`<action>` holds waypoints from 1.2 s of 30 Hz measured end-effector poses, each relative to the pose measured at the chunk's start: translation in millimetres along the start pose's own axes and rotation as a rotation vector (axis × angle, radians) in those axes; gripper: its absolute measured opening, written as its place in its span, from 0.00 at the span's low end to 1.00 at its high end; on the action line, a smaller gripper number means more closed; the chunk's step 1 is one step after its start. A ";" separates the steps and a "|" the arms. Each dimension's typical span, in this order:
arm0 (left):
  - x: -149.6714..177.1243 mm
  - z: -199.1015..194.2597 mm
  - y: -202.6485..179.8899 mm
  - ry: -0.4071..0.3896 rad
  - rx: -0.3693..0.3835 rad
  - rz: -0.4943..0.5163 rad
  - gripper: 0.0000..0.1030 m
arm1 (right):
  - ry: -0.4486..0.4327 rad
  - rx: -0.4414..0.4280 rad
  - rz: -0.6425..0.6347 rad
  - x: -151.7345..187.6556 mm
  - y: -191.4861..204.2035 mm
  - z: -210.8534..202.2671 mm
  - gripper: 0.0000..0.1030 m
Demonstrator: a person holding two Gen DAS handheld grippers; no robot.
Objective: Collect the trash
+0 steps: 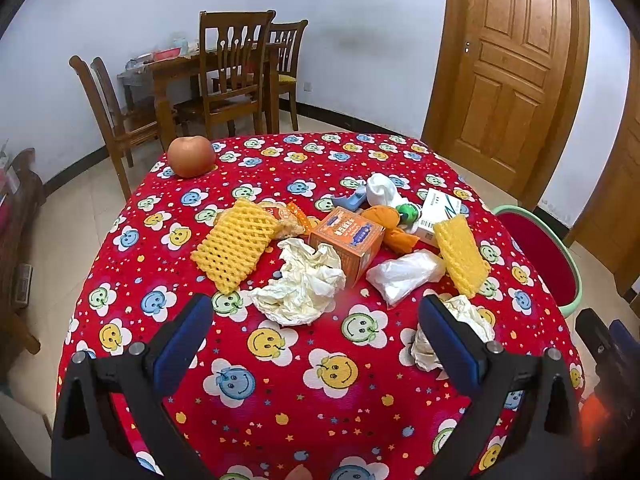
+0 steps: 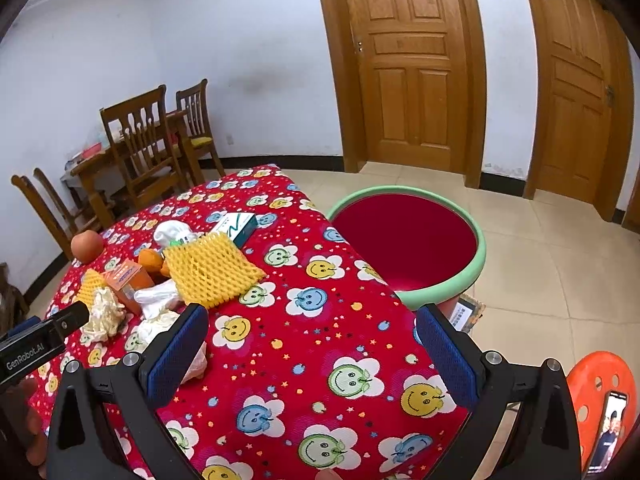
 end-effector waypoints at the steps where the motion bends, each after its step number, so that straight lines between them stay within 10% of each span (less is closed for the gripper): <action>1: 1.7 -1.4 3.9 -0.001 0.004 0.002 0.98 | 0.000 0.000 0.000 0.1 -0.2 -0.2 1.00; 36: 1.1 -2.1 7.2 -0.004 0.008 -0.003 0.98 | 0.008 -0.001 0.015 1.3 -0.7 2.3 1.00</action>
Point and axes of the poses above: each gripper's, at about its wrist camera, not at the fingertips, and z roughly the way its jaws point, y to its left, x to its underside, the point moved 7 cm from there along z, roughly the way its jaws point, and after that the axes turned 15 degrees about -y, right-handed, at the moved point
